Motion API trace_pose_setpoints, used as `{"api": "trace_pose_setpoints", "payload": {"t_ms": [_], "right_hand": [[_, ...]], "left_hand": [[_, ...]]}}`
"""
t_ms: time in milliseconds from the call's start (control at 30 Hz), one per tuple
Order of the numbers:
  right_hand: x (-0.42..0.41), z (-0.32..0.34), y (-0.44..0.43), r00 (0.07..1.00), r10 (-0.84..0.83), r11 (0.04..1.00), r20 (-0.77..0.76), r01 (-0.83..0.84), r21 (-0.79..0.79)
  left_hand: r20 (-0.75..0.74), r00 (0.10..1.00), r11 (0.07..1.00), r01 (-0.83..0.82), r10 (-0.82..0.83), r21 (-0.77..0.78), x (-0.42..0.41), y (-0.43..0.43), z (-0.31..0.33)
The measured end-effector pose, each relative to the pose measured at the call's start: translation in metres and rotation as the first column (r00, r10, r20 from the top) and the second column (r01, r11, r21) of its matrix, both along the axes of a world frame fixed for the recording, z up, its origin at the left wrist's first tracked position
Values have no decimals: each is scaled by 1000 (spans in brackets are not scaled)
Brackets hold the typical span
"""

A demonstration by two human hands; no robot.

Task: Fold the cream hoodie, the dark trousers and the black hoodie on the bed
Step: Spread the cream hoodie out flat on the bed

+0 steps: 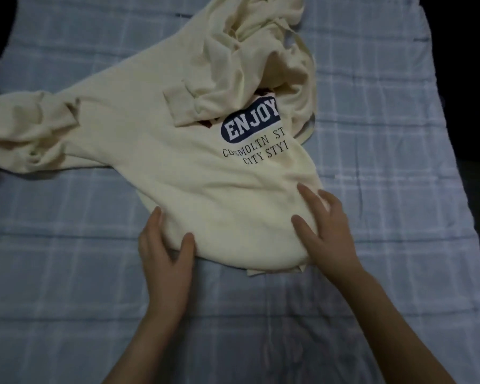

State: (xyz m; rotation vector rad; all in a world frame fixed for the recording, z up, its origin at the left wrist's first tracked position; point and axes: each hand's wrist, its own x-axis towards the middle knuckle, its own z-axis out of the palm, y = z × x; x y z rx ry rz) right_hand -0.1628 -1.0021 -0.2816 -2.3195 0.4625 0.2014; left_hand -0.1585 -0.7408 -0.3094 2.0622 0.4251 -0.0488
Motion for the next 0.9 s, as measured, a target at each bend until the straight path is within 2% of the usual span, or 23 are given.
{"api": "trace_pose_setpoints", "payload": {"t_ms": [67, 133, 200, 267, 367, 467, 567, 700, 800, 867, 900], "right_hand": [[3, -6, -9, 995, -90, 995, 53, 87, 51], [5, -9, -18, 984, -178, 976, 8, 175, 129], [1, -7, -23, 988, -144, 967, -65, 154, 203], [-7, 1, -20, 995, -64, 939, -75, 85, 333], [-15, 9, -10, 997, 6, 910, -75, 26, 414], [-21, 12, 7, 997, 71, 958, -31, -59, 282], [-28, 17, 20, 997, 83, 970, 3, -82, 231], [-43, 27, 30, 996, -50, 979, 78, 34, 200], [-46, 53, 33, 989, -125, 971, 80, 106, 215], [-47, 75, 33, 992, -125, 960, 25, 114, 256], [-49, 81, 35, 993, -114, 956, 5, 109, 273]], "left_hand": [[16, 1000, 997, -15, 16, -79, 0, -2, 0], [-58, 992, 968, -123, 113, -220, 5, 2, -2], [-140, 977, 886, -205, 160, -416, 8, 3, -1], [-134, 986, 819, -158, 100, -551, 6, 2, 0], [-6, 999, 847, 33, -42, -531, 3, 6, 0], [42, 992, 838, 121, -116, -532, 2, 10, 4], [95, 969, 885, 247, -228, -394, -3, 4, 9], [114, 981, 906, 191, -159, -379, 1, 14, 27], [159, 987, 923, 65, -5, -380, 8, 57, 51], [180, 979, 949, -33, 93, -313, 8, 97, 62], [171, 981, 969, -44, 88, -244, 8, 116, 63]]}}
